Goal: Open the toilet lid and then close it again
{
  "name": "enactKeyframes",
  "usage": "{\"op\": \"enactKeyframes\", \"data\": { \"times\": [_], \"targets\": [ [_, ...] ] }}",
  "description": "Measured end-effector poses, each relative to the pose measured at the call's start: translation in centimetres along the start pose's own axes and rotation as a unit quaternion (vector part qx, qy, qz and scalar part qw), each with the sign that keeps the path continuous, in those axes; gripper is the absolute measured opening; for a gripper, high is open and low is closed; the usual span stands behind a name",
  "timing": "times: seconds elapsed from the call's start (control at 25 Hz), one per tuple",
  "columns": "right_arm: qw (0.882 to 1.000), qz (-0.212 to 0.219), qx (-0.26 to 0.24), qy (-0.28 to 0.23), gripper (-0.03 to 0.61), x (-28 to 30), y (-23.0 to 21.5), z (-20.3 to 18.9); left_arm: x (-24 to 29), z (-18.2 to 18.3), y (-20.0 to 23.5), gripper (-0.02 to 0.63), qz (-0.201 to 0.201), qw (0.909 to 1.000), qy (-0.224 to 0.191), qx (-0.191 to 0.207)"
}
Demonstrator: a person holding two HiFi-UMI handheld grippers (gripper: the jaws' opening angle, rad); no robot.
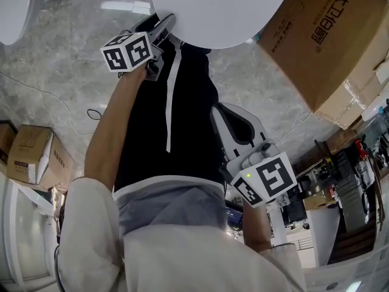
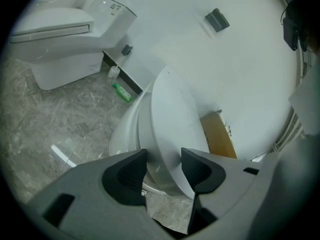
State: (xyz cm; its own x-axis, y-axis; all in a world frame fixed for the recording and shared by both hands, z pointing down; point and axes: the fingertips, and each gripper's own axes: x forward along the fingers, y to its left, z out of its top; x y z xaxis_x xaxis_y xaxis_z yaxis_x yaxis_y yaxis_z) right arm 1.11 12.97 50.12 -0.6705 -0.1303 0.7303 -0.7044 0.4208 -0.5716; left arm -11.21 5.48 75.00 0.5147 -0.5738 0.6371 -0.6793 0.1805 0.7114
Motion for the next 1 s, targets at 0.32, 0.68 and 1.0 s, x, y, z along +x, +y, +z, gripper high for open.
{"op": "enactKeyframes", "data": {
  "times": [0.32,0.68,1.0],
  "targets": [
    [1.000,-0.001,-0.009,-0.009,0.012,-0.6,1.2,1.4,-1.2,0.7,-1.4,0.207,-0.005,0.9999,0.007,0.010],
    [0.999,-0.003,-0.014,-0.034,0.012,-2.1,3.1,3.8,-3.3,1.9,-3.5,0.202,-0.010,0.9999,0.008,-0.002],
    [0.998,-0.003,-0.021,-0.053,0.012,-3.5,4.9,5.3,-4.8,3.3,-5.7,0.202,-0.011,0.9999,0.008,-0.001]
  ]
}}
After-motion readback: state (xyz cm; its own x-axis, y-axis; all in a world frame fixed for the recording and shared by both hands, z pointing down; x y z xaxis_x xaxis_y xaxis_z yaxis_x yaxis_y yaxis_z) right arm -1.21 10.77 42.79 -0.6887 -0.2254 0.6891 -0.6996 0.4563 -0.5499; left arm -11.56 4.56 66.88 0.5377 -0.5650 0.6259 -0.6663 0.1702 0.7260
